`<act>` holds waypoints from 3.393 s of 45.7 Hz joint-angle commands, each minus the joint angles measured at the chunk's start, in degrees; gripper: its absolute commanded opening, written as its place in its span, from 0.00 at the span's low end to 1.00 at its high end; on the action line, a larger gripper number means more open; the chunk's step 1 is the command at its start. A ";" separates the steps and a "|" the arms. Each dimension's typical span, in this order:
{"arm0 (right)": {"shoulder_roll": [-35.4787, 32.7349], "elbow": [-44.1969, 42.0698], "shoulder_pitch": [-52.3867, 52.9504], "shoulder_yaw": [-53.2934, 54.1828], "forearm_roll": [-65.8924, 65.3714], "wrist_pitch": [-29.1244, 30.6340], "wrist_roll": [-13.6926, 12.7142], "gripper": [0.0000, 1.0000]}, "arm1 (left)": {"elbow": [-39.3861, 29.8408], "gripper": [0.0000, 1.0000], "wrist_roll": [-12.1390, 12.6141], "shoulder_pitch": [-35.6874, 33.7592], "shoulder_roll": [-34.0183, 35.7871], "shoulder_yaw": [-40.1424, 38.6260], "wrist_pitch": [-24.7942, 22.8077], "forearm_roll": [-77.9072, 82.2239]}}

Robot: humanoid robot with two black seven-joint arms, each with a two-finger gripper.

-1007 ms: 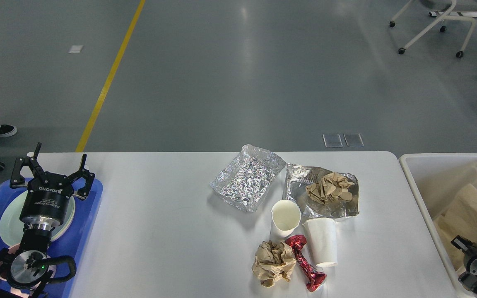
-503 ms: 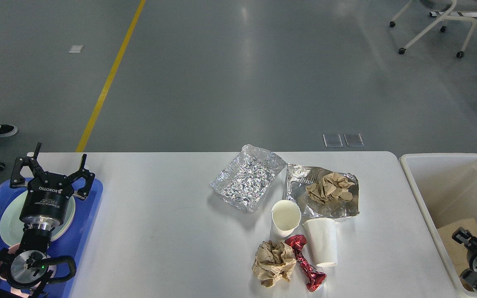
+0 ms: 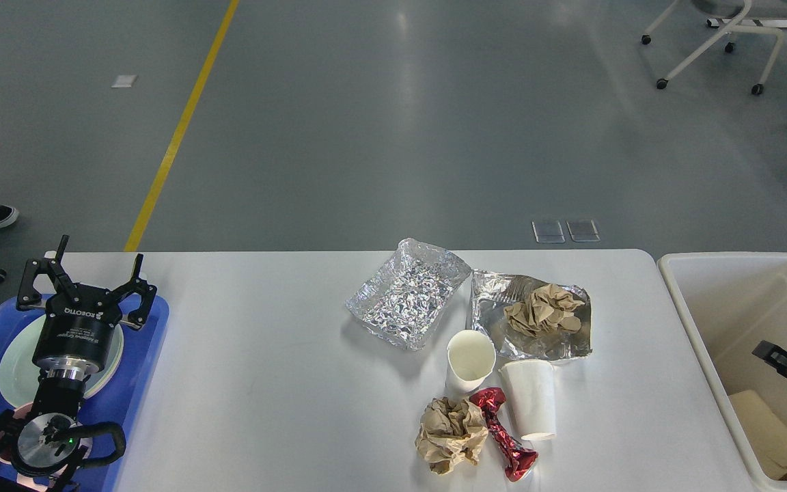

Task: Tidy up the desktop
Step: 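Raise the right gripper and move it toward the crumpled brown paper on the foil, then lower the right gripper and grasp the crumpled brown paper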

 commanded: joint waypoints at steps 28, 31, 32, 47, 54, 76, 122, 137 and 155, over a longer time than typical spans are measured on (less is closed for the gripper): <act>2.04 33.88 56.65 -24.73 -3.56 41.70 -4.60 1.00 | 0.01 0.96 0.09 0.01 0.00 0.00 0.00 0.00; 3.62 38.89 62.27 -27.11 -1.72 41.35 -4.60 1.00 | 0.01 0.96 0.00 0.01 0.00 0.00 0.00 0.00; 4.32 40.65 64.12 -27.81 -1.19 41.09 -4.60 1.00 | 0.01 0.96 0.09 0.01 0.00 0.00 0.00 0.00; 14.08 62.46 87.77 -30.54 8.30 38.27 -4.60 1.00 | 0.01 0.96 0.00 0.01 0.00 0.00 0.00 0.00; 17.51 67.64 91.56 -29.84 10.86 38.10 -4.60 0.97 | 0.01 0.96 0.00 0.01 0.00 0.00 0.00 0.00; 17.95 67.82 89.19 -29.22 11.04 37.48 -4.60 0.98 | 0.01 0.96 0.09 0.01 0.00 0.00 0.00 0.00; 24.98 25.92 40.42 -20.08 14.73 19.82 -4.60 0.99 | 0.01 0.96 0.00 0.01 0.00 0.00 0.00 -0.08; 31.31 12.19 26.44 -17.62 14.64 11.56 -4.60 0.99 | 0.01 0.96 0.09 0.01 0.00 0.00 0.00 -0.08; 32.01 10.61 24.06 -17.36 13.94 7.51 -4.60 0.99 | 0.01 0.96 0.09 0.01 0.00 0.00 0.00 0.00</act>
